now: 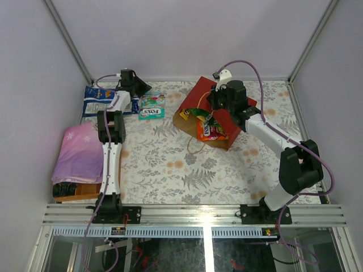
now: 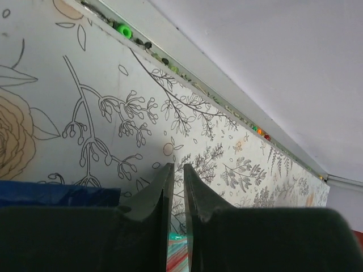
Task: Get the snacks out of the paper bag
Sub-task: Adjust the snack at the corner of the board.
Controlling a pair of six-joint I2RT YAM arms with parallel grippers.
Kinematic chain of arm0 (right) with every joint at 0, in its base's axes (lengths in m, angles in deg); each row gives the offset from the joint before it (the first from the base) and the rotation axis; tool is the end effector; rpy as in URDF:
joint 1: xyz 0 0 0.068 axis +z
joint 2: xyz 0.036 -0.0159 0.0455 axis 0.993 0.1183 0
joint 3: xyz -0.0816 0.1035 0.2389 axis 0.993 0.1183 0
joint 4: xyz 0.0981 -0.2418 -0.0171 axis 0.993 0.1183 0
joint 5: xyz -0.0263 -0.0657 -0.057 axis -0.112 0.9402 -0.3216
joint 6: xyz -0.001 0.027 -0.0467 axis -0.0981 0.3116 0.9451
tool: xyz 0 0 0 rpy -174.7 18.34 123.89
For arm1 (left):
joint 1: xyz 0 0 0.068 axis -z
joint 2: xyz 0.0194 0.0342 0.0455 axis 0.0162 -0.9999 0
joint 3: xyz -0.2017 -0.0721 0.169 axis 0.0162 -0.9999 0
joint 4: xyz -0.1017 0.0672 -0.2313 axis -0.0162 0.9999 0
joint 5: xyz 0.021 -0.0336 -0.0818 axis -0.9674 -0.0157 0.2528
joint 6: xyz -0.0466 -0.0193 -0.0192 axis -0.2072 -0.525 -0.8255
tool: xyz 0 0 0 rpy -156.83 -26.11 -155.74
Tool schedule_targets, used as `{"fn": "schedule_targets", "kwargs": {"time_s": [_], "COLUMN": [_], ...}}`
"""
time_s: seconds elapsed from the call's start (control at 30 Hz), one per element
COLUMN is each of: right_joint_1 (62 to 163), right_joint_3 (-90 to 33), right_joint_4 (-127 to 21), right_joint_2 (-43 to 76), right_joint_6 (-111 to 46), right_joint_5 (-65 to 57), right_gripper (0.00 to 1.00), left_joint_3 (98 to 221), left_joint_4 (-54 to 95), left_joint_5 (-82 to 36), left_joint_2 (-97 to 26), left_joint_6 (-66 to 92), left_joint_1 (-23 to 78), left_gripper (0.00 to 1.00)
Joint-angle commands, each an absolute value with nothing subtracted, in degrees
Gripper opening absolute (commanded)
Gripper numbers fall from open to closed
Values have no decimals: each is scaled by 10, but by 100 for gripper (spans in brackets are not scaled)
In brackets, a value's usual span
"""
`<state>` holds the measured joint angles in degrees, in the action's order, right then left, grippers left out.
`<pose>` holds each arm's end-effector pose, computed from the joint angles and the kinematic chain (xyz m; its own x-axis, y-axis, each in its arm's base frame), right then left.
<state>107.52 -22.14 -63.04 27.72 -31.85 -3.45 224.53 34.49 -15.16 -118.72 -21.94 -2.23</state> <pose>0.3506 0.1632 0.3097 -0.2714 -0.0053 -0.9625 -0.4890 0.8621 0.1331 0.6056 0.0234 0.1169 -0.5085 -0.7263 -0.4626 -0.2740 0.6458 -0.7127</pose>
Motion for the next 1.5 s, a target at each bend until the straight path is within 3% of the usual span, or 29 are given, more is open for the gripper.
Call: {"fn": "schedule_targets", "kwargs": {"time_s": [0.0,0.2,0.4,0.7,0.73,0.77,0.87,0.93,1.0,1.23,1.47], "right_joint_1": [1071,1071,1071,1071,1071,1072,1072,1074,1078,1123,1277], "right_joint_3": [-244,-239,-249,-249,-251,-255,-270,-252,-220,-234,-283], "right_joint_4": [-641,-650,-652,-661,-659,-653,-643,-677,-730,-756,-785], "right_joint_2": [259,258,275,286,286,289,292,278,255,185,175], "right_joint_6": [-307,-311,-318,-337,-338,-335,-339,-351,-365,-333,-223], "right_joint_5": [-22,-29,-43,-62,-64,-71,-97,-97,-92,-6,121], "right_gripper": [0,0,0,0,3,14,65,87,99,99,99], "left_joint_3": [2261,2102,1863,1690,1689,1692,1709,1723,1738,1789,1862], "left_joint_4": [300,297,263,255,259,264,276,287,297,329,341], "left_joint_5": [-122,-223,-251,-242,-253,-262,-267,-270,-260,-236,-167], "left_joint_2": [-1142,-933,-726,-667,-670,-672,-676,-678,-683,-737,-818], "left_joint_6": [-216,-86,-28,-25,-22,-19,-12,-2,9,35,36], "left_joint_1": [-27,-26,-26,-26,-27,-29,-39,-46,-54,-85,-110], "left_gripper": [12,18,4,0,0,0,0,3,9,17,15]}}
